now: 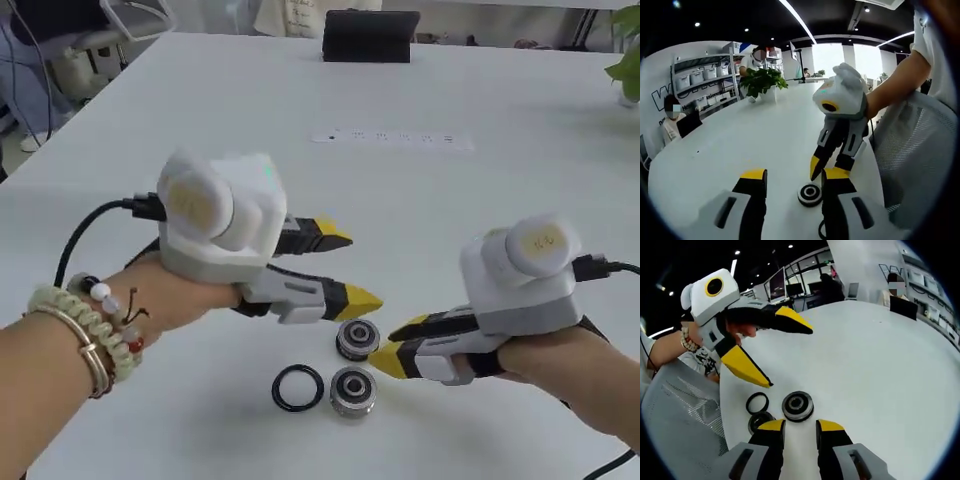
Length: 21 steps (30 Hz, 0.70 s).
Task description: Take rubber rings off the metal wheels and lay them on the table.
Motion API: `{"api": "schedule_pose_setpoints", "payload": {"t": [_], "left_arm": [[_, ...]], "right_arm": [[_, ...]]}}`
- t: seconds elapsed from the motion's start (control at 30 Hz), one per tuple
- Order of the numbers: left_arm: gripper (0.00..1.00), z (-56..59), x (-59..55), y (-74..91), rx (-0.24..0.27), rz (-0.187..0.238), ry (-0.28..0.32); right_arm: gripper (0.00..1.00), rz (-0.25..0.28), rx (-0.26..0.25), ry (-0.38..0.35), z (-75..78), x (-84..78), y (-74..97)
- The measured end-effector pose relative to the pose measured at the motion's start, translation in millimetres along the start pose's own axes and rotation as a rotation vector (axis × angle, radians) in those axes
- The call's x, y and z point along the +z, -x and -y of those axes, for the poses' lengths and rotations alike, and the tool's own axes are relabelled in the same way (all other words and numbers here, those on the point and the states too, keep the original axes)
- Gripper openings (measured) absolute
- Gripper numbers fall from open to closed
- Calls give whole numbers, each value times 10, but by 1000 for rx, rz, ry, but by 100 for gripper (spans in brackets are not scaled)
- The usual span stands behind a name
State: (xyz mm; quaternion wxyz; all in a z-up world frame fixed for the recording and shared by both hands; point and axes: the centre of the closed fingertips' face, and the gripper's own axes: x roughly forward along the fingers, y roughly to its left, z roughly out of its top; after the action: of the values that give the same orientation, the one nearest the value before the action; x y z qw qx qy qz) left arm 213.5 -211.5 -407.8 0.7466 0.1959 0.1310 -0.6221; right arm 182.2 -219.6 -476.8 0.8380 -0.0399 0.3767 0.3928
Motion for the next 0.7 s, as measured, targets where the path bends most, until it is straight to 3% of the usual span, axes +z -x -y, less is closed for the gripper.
{"api": "schedule_pose_setpoints", "payload": {"t": [0.37, 0.57, 0.7], "left_arm": [[24, 111, -283, -100, -31, -64, 14], [19, 166, -341, -155, -46, -85, 11], [18, 172, -381, -184, -44, -91, 44]], "right_arm": [[22, 10, -8, 51, -25, 5, -33], [22, 12, -13, 77, -37, 6, -56], [22, 18, -19, 81, -24, 22, -62]]}}
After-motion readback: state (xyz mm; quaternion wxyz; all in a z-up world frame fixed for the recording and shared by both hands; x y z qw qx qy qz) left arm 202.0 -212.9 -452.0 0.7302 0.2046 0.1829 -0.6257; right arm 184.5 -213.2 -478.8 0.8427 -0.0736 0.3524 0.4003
